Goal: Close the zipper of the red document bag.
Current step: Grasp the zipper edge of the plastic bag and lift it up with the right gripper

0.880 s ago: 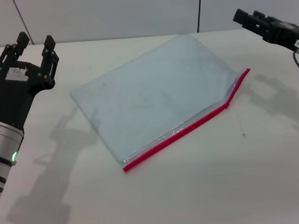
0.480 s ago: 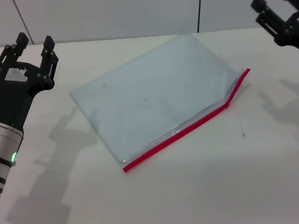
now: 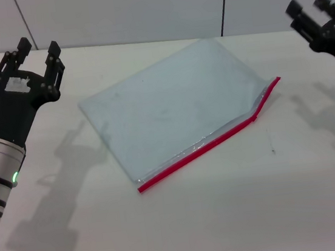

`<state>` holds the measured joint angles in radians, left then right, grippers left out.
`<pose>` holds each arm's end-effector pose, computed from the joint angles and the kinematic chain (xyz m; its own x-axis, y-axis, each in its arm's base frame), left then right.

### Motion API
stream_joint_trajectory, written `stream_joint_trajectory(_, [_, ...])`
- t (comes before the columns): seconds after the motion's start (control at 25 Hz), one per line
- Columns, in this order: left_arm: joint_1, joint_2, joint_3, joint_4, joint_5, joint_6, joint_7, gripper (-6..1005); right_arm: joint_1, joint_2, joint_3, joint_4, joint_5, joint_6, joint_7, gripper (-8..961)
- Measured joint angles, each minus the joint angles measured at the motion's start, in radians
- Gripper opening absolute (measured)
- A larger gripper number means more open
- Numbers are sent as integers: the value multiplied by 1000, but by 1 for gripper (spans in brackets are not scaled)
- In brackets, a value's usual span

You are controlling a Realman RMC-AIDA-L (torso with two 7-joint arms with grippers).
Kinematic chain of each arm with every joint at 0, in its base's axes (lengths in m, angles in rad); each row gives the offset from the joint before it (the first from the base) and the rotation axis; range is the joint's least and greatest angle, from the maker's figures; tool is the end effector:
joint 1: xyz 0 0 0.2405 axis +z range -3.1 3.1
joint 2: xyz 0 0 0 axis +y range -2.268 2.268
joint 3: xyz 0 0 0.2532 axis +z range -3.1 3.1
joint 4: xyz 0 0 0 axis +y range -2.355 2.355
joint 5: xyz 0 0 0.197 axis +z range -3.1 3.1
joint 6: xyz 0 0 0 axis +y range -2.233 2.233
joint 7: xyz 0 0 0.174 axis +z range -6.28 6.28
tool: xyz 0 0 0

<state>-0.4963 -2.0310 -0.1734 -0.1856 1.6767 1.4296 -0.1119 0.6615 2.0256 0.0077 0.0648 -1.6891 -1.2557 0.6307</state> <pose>-0.2721 0.3508 0.0075 0.6795 -0.2531 0.6886 0.6382 -0.2589 -0.7250 0.2431 0.3978 -0.0111 0.4998 -0.0082 -0.8661 -0.7631 -0.4772 -0.4358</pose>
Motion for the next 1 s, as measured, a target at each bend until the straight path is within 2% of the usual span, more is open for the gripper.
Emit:
stream_joint_trajectory(0.16, [-1,0,0,0,1,0,0,509,46,-3,-95,-173,-167,107,435,721])
stream_joint_trajectory(0.4, [-3,0,0,0,2,0,0,506,78,-4,-143,-275,-345,167,742,718])
stream_joint_trajectory(0.64, [-4,0,0,0,2,0,0,502,86,-5,-156,-270,-410,281,812,716])
stream_joint_trajectory(1.0, [-9,0,0,0,1,0,0,497,136,1,-181,-180,-477,422,828,713])
